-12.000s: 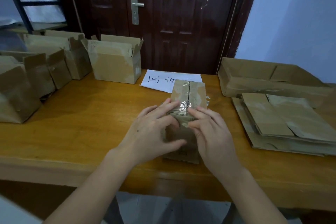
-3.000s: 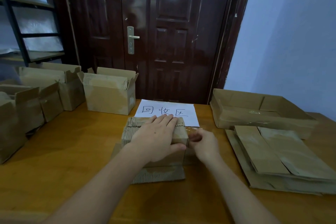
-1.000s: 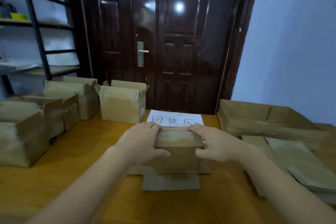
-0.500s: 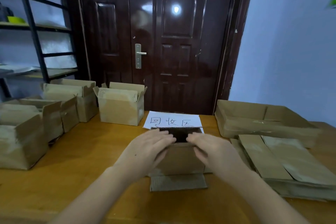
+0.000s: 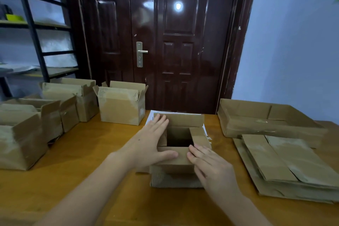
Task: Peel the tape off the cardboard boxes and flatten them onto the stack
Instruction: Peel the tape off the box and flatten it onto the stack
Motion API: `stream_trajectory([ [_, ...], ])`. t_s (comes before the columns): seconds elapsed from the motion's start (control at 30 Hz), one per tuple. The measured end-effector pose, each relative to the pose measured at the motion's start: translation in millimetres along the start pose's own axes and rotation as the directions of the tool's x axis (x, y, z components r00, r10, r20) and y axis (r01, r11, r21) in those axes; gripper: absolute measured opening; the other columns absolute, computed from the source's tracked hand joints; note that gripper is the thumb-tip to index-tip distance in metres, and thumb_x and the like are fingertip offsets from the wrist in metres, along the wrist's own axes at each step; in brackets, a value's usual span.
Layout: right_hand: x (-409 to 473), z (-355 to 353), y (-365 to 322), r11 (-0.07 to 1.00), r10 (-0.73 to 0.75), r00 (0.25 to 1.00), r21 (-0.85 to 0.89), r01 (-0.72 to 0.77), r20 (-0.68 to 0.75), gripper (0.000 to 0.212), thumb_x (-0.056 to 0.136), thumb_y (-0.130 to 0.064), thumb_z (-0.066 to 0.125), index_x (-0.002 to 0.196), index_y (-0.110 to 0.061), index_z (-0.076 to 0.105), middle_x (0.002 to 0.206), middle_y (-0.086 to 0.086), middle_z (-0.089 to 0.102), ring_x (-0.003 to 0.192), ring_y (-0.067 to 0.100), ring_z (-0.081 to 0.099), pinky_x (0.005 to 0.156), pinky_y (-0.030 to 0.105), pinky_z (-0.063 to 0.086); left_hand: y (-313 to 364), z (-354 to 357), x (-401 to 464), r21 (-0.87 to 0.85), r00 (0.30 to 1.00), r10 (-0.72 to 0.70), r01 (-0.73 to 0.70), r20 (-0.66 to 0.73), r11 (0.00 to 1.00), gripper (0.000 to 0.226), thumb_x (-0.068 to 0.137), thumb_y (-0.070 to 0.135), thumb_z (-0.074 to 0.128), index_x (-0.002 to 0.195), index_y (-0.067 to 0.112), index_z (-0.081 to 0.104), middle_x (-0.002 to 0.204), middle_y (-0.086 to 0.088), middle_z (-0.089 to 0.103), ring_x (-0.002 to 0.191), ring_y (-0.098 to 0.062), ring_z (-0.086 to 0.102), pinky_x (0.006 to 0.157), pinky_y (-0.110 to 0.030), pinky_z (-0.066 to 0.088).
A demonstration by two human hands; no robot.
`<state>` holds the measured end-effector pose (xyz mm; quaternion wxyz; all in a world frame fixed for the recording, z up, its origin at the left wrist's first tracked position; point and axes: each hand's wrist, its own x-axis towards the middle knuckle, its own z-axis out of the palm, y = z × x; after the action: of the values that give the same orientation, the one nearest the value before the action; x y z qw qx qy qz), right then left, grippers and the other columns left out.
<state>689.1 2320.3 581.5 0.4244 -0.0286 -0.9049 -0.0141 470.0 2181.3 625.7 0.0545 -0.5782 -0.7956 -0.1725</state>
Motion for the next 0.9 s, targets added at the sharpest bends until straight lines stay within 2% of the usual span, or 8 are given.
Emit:
stream_trajectory([
  [0.1, 1.1, -3.8, -2.1, 1.0, 0.011, 0.999, -0.003, -0.011, 0.049, 0.047, 0.071, -0.012, 0.091, 0.115, -0.021, 0.077, 0.125, -0.003, 0.07, 0.12, 0.011, 0.064, 0.096, 0.037, 0.058, -14.4, -1.4, 17.5, -0.033, 0.985, -0.072, 0.078, 0.156, 0.996, 0.142, 0.059, 0.107, 0.047, 0.163, 0.03, -0.011, 0.164, 0.02, -0.024, 0.15, 0.0, -0.024, 0.121, -0.029, -0.006],
  [0.2, 13.9, -14.8, 3.0, 0.998, 0.055, 0.976, -0.003, -0.055, 0.21, 0.044, 0.08, -0.034, 0.085, 0.122, -0.033, 0.073, 0.135, -0.018, 0.062, 0.13, -0.003, 0.049, 0.103, 0.035, 0.054, -22.2, 9.5, 25.4, -0.115, 0.969, -0.118, 0.145, 0.217, 0.983, 0.144, 0.053, 0.107, 0.054, 0.164, 0.035, -0.003, 0.169, 0.022, -0.006, 0.156, -0.005, -0.001, 0.122, -0.033, 0.011],
  [0.33, 48.0, -27.9, 22.1, 0.934, 0.198, 0.831, 0.158, -0.321, 0.521, 0.094, 0.068, -0.089, 0.058, 0.15, -0.054, 0.03, 0.154, -0.039, 0.022, 0.141, -0.018, 0.014, 0.116, 0.028, 0.027, -25.5, 18.1, 27.7, -0.087, 0.979, -0.111, 0.128, 0.172, 0.988, 0.141, 0.05, 0.108, 0.054, 0.162, 0.036, 0.007, 0.167, 0.02, 0.012, 0.152, -0.009, 0.015, 0.12, -0.036, 0.022],
  [0.43, 80.9, -20.2, 36.3, 0.905, 0.227, 0.686, 0.111, -0.411, 0.691, 0.123, 0.06, -0.092, 0.063, 0.159, -0.047, 0.007, 0.166, -0.024, -0.003, 0.15, -0.003, 0.002, 0.122, 0.037, 0.022, -25.9, 18.5, 27.2, -0.091, 0.98, -0.112, 0.128, 0.162, 0.988, 0.141, 0.049, 0.107, 0.055, 0.161, 0.035, 0.01, 0.164, 0.02, 0.017, 0.148, -0.009, 0.019, 0.118, -0.036, 0.026],
  [0.53, 95.4, -4.0, 43.6, 0.948, 0.19, 0.562, -0.003, -0.317, 0.805, 0.134, 0.061, -0.09, 0.065, 0.161, -0.036, -0.005, 0.168, -0.015, -0.013, 0.153, 0.007, -0.017, 0.127, 0.045, 0.007, -25.2, 19.4, 24.9, -0.088, 0.981, -0.112, 0.126, 0.156, 0.988, 0.139, 0.051, 0.108, 0.053, 0.161, 0.035, 0.01, 0.164, 0.021, 0.016, 0.148, -0.008, 0.018, 0.116, -0.034, 0.026],
  [0.73, 88.5, 7.8, 50.2, 0.965, 0.182, 0.573, -0.033, -0.26, 0.799, 0.133, 0.058, -0.102, 0.05, 0.16, -0.037, -0.005, 0.167, -0.019, -0.014, 0.153, 0.01, -0.015, 0.125, 0.045, 0.009, -17.5, 9.0, 19.3, 0.042, 0.996, 0.012, -0.016, 0.092, 0.999, 0.117, 0.073, 0.103, 0.033, 0.164, 0.031, 0.016, 0.171, 0.012, 0.01, 0.156, -0.009, 0.002, 0.122, -0.032, 0.006],
  [0.83, 88.5, 8.6, 50.2, 0.965, 0.178, 0.583, -0.024, -0.262, 0.793, 0.133, 0.059, -0.101, 0.05, 0.161, -0.034, -0.004, 0.167, -0.018, -0.016, 0.153, 0.009, -0.018, 0.125, 0.045, 0.008, -6.5, 7.1, 10.2, 0.158, 0.971, 0.238, -0.235, -0.001, 0.959, 0.086, 0.094, 0.086, 0.021, 0.156, 0.029, 0.04, 0.165, 0.007, 0.035, 0.154, -0.008, 0.015, 0.123, -0.026, -0.006],
  [0.9, 88.9, 9.1, 49.7, 0.964, 0.18, 0.585, -0.024, -0.265, 0.791, 0.132, 0.06, -0.1, 0.05, 0.162, -0.033, -0.003, 0.166, -0.018, -0.017, 0.152, 0.007, -0.019, 0.125, 0.043, 0.007, 1.2, 7.9, 3.7, 0.145, 0.962, 0.273, -0.271, 0.004, 0.952, 0.073, 0.101, 0.074, 0.019, 0.15, 0.029, 0.048, 0.157, 0.003, 0.048, 0.151, -0.012, 0.027, 0.114, -0.015, -0.016],
])
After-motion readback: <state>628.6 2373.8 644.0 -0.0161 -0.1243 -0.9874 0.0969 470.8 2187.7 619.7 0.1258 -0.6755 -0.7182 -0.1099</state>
